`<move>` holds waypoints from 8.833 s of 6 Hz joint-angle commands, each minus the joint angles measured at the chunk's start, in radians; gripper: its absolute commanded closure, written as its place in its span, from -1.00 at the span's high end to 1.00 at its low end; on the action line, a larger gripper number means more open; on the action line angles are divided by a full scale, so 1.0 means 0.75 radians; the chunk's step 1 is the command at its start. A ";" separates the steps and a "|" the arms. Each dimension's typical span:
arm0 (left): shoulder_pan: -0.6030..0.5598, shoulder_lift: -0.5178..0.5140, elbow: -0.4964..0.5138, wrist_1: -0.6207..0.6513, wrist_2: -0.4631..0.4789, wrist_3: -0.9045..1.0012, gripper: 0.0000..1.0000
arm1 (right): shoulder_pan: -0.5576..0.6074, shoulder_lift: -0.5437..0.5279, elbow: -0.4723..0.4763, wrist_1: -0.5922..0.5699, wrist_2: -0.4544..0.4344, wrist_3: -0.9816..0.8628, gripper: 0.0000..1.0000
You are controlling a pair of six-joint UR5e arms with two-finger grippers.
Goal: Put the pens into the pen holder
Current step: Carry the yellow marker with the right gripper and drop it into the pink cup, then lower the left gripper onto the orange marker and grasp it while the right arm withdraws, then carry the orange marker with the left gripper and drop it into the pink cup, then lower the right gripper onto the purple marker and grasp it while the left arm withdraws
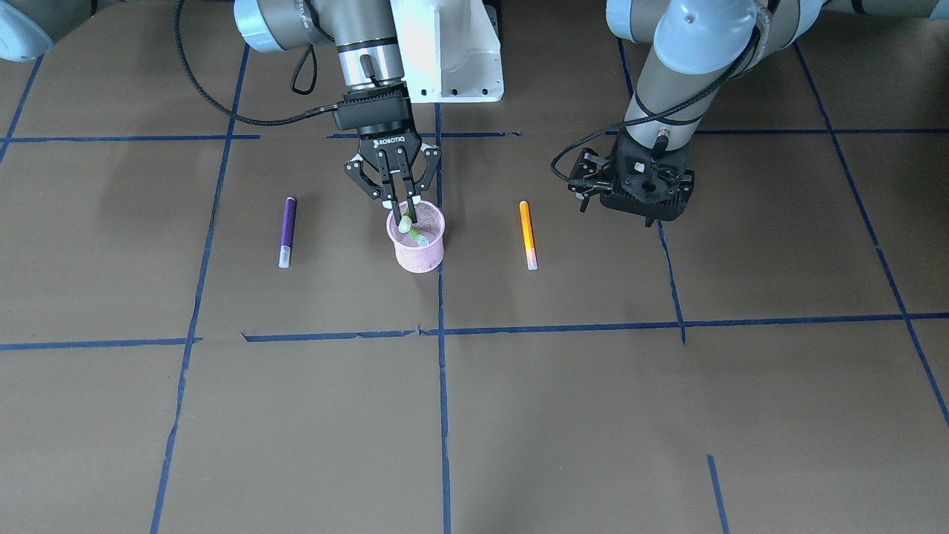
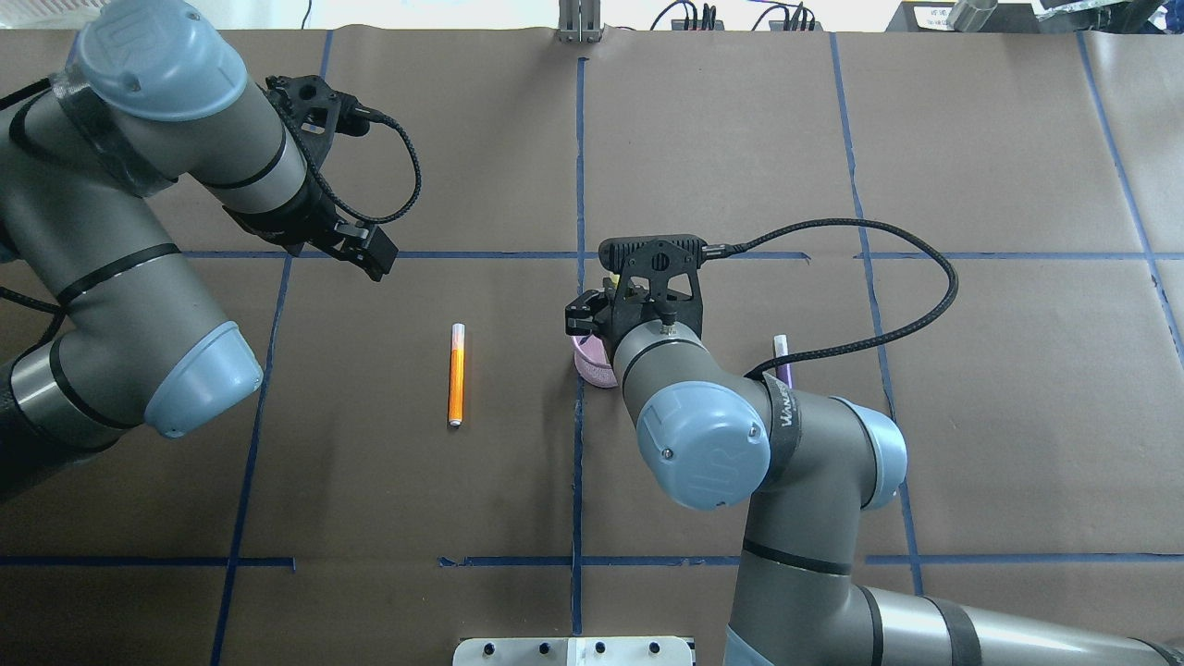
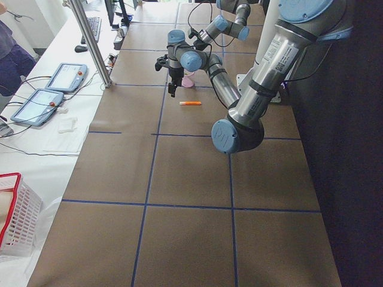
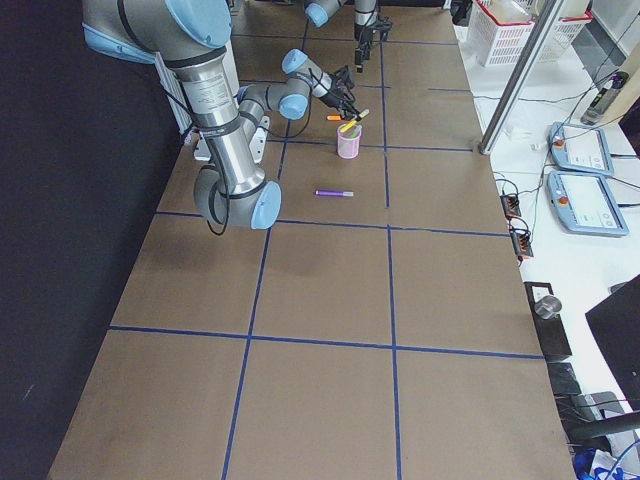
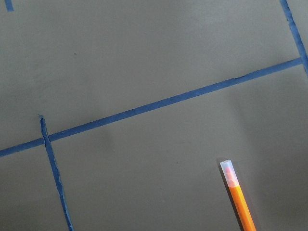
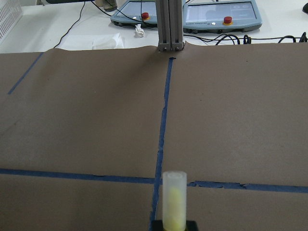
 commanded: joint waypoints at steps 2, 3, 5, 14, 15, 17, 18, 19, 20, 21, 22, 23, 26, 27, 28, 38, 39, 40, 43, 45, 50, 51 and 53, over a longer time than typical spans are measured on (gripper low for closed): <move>0.000 -0.001 0.000 0.000 0.000 0.000 1.00 | -0.012 0.007 -0.032 0.011 -0.024 0.002 0.58; 0.000 -0.001 0.000 0.000 0.000 -0.006 1.00 | -0.010 0.013 -0.032 0.005 -0.012 0.016 0.98; 0.004 -0.005 0.002 0.000 0.002 -0.018 1.00 | 0.049 0.015 -0.003 -0.006 0.185 0.014 0.99; 0.311 -0.097 0.395 -0.403 0.225 -0.599 0.58 | 0.916 -0.197 0.054 -0.511 1.465 -0.875 0.99; 0.311 -0.097 0.429 -0.433 0.225 -0.599 0.48 | 0.916 -0.200 0.054 -0.511 1.465 -0.875 0.99; 0.315 -0.099 0.442 -0.448 0.223 -0.601 0.29 | 0.916 -0.204 0.054 -0.511 1.467 -0.875 0.99; 0.315 -0.099 0.446 -0.448 0.223 -0.601 0.07 | 0.916 -0.204 0.054 -0.511 1.467 -0.875 0.99; 0.315 -0.099 0.448 -0.448 0.223 -0.599 -0.10 | 0.916 -0.206 0.054 -0.511 1.465 -0.875 0.99; 0.315 -0.099 0.448 -0.448 0.223 -0.599 -0.11 | 0.916 -0.212 0.054 -0.511 1.465 -0.875 0.99; 0.315 -0.099 0.448 -0.448 0.223 -0.599 -0.25 | 0.914 -0.212 0.054 -0.511 1.463 -0.875 0.99; 0.315 -0.099 0.448 -0.448 0.223 -0.599 -0.33 | 0.916 -0.214 0.054 -0.511 1.463 -0.875 0.99; 0.321 -0.099 0.452 -0.448 0.223 -0.599 -0.33 | 0.914 -0.214 0.052 -0.511 1.463 -0.875 0.99; 0.331 -0.099 0.456 -0.448 0.223 -0.599 -0.33 | 0.914 -0.222 0.050 -0.511 1.461 -0.875 0.99; 0.331 -0.099 0.456 -0.448 0.223 -0.599 -0.54 | 0.914 -0.222 0.050 -0.511 1.461 -0.875 0.99; 0.329 -0.103 0.446 -0.446 0.221 -0.595 -1.00 | 0.914 -0.222 0.052 -0.511 1.459 -0.873 0.99; 0.519 -0.298 0.289 -0.679 1.155 -1.156 -1.00 | 0.912 -0.224 0.060 -0.511 1.455 -0.855 0.99; 0.564 -0.290 0.299 -0.681 1.206 -1.156 -1.00 | 0.912 -0.226 0.058 -0.511 1.455 -0.857 0.99; 0.587 -0.284 0.305 -0.687 1.219 -1.156 -1.00 | 0.912 -0.226 0.056 -0.511 1.455 -0.859 0.99; 0.642 -0.271 0.323 -0.689 1.280 -1.156 -1.00 | 0.912 -0.226 0.056 -0.511 1.455 -0.857 0.99; 0.642 -0.273 0.321 -0.689 1.280 -1.135 0.06 | 0.910 -0.226 0.058 -0.511 1.455 -0.855 0.99; 0.402 -0.216 0.213 -0.535 0.631 -0.833 1.00 | 0.855 -0.222 0.058 -0.505 1.443 -0.756 0.98; 0.298 -0.208 0.168 -0.368 0.432 -0.600 1.00 | 0.806 -0.230 0.056 -0.395 1.424 -0.554 0.97; 0.116 -0.161 0.182 -0.177 0.066 -0.261 1.00 | 0.659 -0.281 -0.037 -0.148 1.316 -0.323 0.98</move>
